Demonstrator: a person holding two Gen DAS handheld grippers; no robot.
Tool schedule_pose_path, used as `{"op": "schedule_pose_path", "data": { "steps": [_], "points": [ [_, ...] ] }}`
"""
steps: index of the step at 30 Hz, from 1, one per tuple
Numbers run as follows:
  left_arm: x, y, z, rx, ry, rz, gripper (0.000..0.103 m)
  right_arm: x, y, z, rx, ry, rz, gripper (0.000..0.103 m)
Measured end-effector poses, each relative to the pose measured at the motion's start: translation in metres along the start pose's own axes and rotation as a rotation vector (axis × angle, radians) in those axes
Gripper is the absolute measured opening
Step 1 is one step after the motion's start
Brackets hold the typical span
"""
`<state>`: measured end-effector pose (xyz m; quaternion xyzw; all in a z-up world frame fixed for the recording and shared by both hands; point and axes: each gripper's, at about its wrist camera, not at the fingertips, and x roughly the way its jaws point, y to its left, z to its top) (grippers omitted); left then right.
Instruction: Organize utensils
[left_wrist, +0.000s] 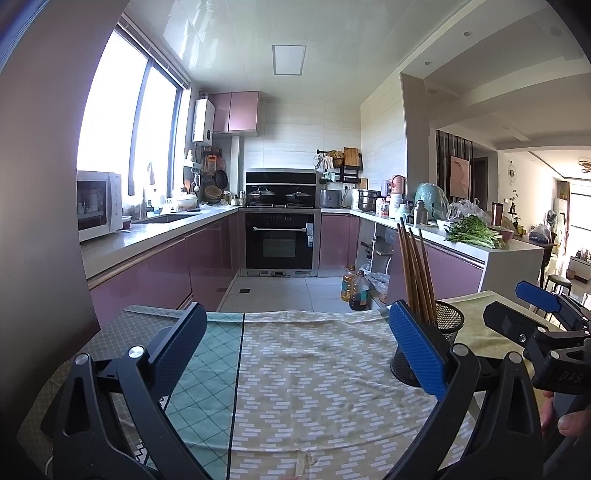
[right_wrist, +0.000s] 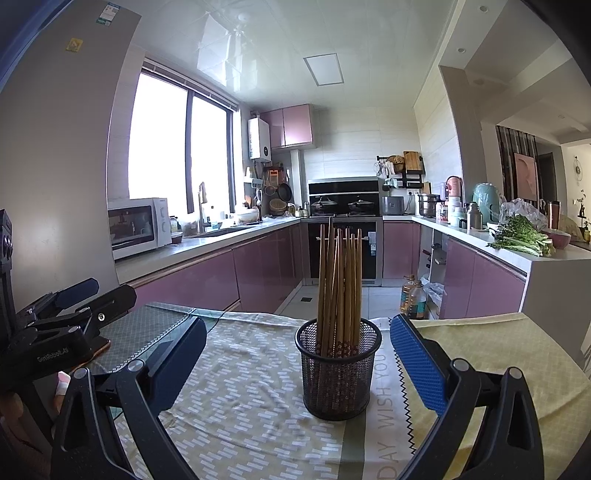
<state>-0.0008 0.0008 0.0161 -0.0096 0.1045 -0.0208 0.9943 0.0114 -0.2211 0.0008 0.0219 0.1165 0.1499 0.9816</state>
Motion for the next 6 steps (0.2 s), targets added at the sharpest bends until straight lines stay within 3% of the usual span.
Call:
{"op": "schedule_pose_path", "data": {
  "steps": [3, 6],
  "points": [
    [0.01, 0.006, -0.003, -0.009, 0.048, -0.007, 0.097, 0.001, -0.01, -0.003, -0.005, 0.025, -0.019, 0.096],
    [0.023, 0.012, -0.01, -0.004, 0.111, 0.005, 0.097, 0.014, -0.036, -0.01, -0.001, 0.128, -0.069, 0.096]
  ]
}}
